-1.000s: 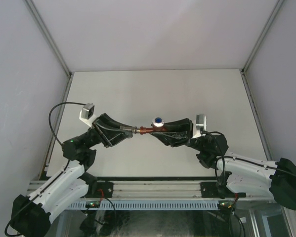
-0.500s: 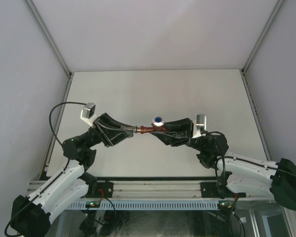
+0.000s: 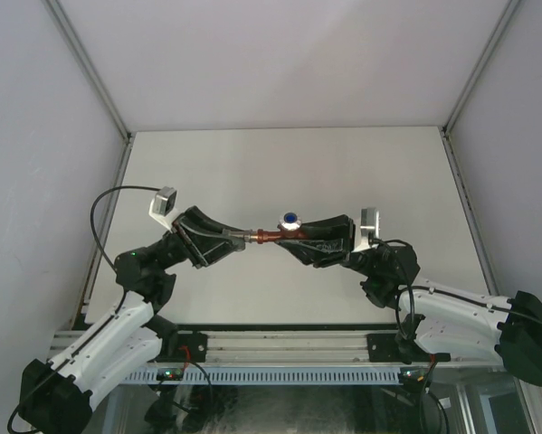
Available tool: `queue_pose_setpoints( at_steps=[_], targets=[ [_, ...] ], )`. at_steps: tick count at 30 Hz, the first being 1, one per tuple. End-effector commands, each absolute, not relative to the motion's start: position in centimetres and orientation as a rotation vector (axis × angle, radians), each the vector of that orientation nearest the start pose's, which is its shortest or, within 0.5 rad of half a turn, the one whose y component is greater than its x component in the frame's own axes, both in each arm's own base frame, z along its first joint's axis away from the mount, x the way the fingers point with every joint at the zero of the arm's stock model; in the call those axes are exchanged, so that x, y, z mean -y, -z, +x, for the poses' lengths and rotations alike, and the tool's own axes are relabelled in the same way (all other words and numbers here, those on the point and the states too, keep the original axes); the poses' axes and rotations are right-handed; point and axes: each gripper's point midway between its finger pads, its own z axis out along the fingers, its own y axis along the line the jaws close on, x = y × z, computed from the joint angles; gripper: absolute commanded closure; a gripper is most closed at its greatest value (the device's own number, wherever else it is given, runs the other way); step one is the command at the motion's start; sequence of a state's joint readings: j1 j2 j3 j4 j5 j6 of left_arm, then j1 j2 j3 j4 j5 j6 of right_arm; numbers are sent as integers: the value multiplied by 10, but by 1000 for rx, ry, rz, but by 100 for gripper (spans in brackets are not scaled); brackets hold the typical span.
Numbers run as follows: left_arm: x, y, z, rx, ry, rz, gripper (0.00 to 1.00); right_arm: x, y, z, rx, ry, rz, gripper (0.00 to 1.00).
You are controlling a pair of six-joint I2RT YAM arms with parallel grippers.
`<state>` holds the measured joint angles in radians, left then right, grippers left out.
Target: Install the water faucets
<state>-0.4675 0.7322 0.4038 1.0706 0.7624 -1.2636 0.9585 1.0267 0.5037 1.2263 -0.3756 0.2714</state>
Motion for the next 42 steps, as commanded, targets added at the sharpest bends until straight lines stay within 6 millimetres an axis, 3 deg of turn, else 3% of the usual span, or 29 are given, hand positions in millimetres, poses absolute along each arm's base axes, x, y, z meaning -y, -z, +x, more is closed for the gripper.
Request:
queue_pose_setpoints(
  at_steps=[1, 21, 33, 42],
  targets=[
    [222, -411, 109, -1052, 1823, 473, 100, -312, -409, 124, -692, -1291, -666, 100],
    [221, -418, 98, -1022, 1858, 520, 100, -325, -403, 126, -733, -1342, -701, 100],
    [219, -427, 90, -987, 1877, 554, 100, -332, -390, 133, -798, -1266, -790, 100],
    [222, -421, 95, -976, 1804, 578, 100, -332, -397, 135, -885, -1422, -657, 100]
  ],
)
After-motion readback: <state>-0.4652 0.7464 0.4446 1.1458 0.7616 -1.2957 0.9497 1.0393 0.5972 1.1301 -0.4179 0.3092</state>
